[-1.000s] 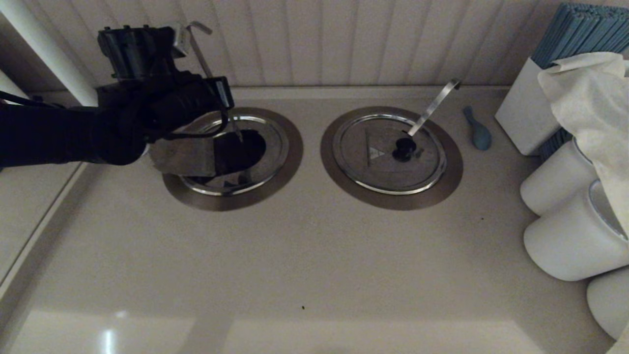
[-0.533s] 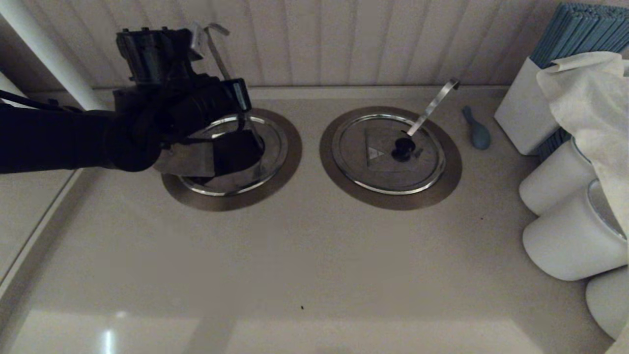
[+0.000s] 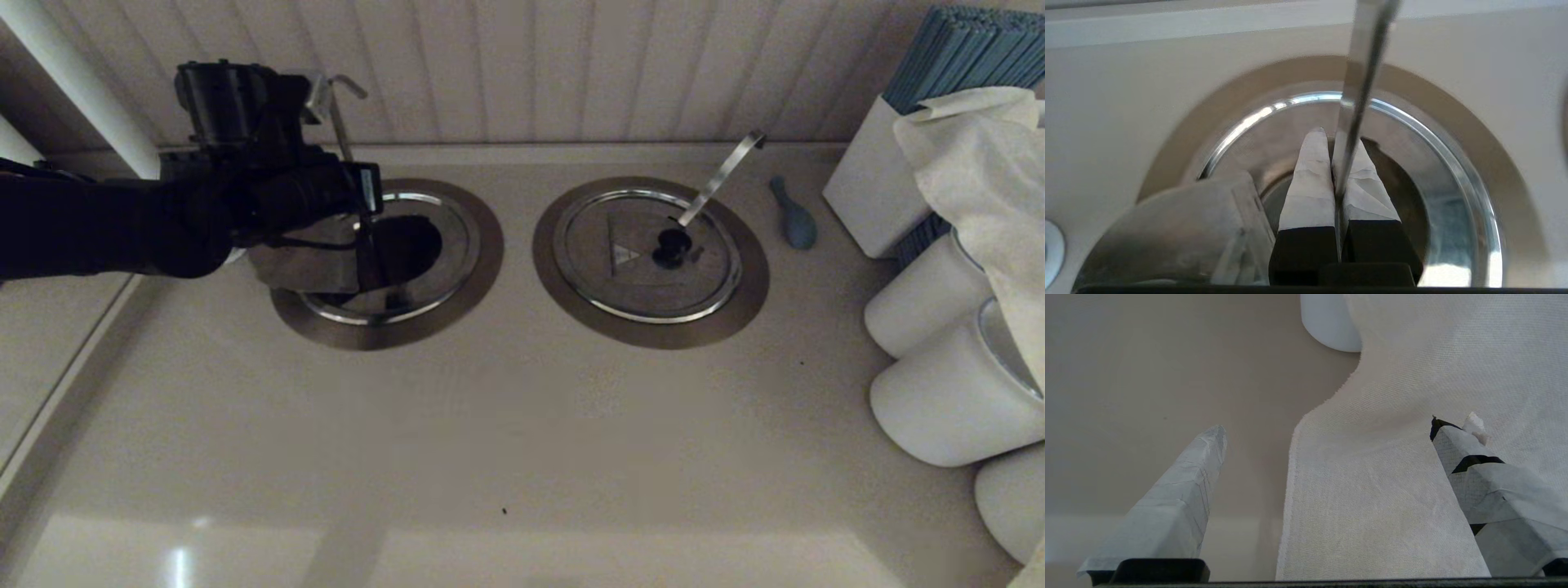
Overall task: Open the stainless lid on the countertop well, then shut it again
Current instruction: Stir with a spoon
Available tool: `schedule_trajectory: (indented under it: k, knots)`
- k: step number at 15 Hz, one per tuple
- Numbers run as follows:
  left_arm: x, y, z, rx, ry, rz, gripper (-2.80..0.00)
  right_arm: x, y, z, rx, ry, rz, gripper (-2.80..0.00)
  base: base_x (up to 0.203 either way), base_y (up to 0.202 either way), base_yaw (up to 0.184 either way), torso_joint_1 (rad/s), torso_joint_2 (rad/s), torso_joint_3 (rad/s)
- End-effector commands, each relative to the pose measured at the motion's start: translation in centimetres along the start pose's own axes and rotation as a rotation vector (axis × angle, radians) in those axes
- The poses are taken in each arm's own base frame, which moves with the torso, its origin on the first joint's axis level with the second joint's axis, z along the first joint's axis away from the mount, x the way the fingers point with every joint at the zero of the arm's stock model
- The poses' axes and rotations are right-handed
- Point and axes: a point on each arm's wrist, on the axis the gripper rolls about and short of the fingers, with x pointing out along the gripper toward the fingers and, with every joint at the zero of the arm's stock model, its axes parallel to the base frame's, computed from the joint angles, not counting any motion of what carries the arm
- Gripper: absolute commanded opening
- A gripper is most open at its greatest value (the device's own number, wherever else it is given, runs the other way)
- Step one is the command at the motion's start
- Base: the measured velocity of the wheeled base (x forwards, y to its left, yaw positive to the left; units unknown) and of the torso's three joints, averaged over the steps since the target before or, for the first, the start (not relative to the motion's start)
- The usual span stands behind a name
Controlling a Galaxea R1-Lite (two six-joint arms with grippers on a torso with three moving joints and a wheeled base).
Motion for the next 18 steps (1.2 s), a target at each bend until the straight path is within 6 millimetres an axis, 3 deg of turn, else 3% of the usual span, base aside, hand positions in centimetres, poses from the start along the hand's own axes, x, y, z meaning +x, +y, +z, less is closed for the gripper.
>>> schedule_trajectory:
  k: [1,4,8,11,18]
  knots:
    - [1.4,0.0,-0.8,0.001,0.009,0.045,-2.8,0.0,0.0,0.0,0.0,0.0,-0.001,0.0,0.0,0.0,0.0,0.0,0.0,0.0]
    - [3.5,-1.4,-0.8,-0.044,-0.102,0.102,-2.8,0.0,0.0,0.0,0.0,0.0,-0.001,0.0,0.0,0.0,0.0,0.0,0.0,0.0]
    - [2.3,-3.2,-0.5,-0.115,-0.033,0.03,-2.8,0.0,0.0,0.0,0.0,0.0,0.001,0.0,0.0,0.0,0.0,0.0,0.0,0.0]
    - [1.1,-2.9,-0.2,-0.149,0.039,-0.039,-2.8,0.0,0.0,0.0,0.0,0.0,-0.001,0.0,0.0,0.0,0.0,0.0,0.0,0.0]
    - [1.4,-0.1,-1.2,-0.01,0.098,0.036,-2.8,0.0,0.0,0.0,0.0,0.0,0.001,0.0,0.0,0.0,0.0,0.0,0.0,0.0]
